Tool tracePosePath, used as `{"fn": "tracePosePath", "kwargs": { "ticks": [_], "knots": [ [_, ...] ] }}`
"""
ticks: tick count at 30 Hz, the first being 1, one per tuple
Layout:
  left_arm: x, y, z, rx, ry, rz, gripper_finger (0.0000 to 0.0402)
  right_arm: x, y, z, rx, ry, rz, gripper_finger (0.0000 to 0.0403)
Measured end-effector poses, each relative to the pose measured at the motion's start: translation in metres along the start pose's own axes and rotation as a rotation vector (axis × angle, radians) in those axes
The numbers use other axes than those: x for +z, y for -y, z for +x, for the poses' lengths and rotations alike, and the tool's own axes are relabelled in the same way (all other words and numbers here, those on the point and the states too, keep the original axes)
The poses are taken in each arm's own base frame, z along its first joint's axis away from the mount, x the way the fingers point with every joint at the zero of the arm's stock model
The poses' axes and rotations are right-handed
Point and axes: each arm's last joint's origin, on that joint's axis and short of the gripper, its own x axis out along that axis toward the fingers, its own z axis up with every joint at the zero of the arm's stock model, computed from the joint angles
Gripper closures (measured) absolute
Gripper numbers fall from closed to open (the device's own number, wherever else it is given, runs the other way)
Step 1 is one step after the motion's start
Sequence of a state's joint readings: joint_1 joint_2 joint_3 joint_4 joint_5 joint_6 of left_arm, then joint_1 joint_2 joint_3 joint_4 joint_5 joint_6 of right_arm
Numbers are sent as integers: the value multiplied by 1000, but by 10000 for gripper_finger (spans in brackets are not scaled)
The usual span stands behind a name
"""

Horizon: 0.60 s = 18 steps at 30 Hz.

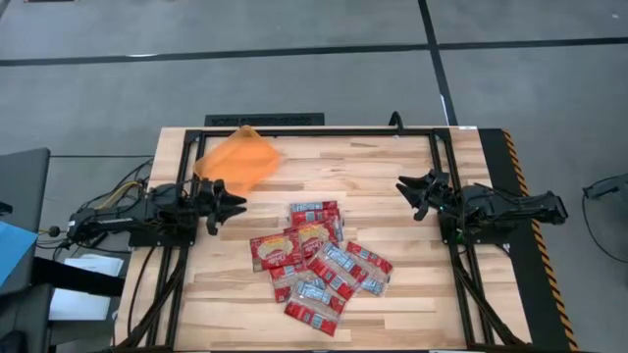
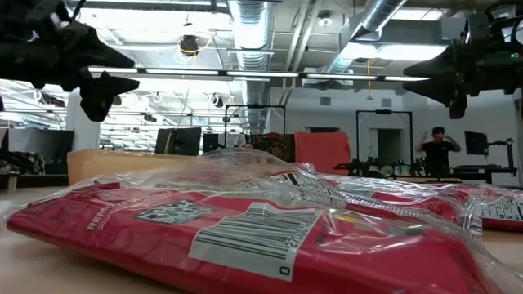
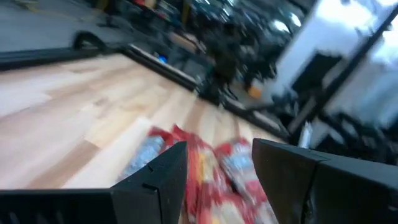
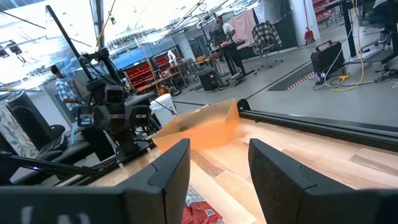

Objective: Sort popcorn bags into baskets
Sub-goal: Put the red popcorn pack into the orange bin

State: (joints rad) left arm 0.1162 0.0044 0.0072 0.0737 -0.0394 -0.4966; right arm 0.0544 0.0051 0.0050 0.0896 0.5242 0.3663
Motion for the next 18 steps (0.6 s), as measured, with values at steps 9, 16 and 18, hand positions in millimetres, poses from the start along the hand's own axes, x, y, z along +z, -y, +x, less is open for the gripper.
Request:
{"fn": "tracePosePath", "kwargs": {
  "ticks": [9,16,18],
  "knots": [
    [3,-6,-1,194,118,-150,233,0,0,0,0,0,0,225],
    [5,-8,-2,285,184,-182,233,1,0,0,4,10,15,217],
    [5,-9,-2,296,201,-214,233,4,-1,0,13,28,110,214]
  ]
}}
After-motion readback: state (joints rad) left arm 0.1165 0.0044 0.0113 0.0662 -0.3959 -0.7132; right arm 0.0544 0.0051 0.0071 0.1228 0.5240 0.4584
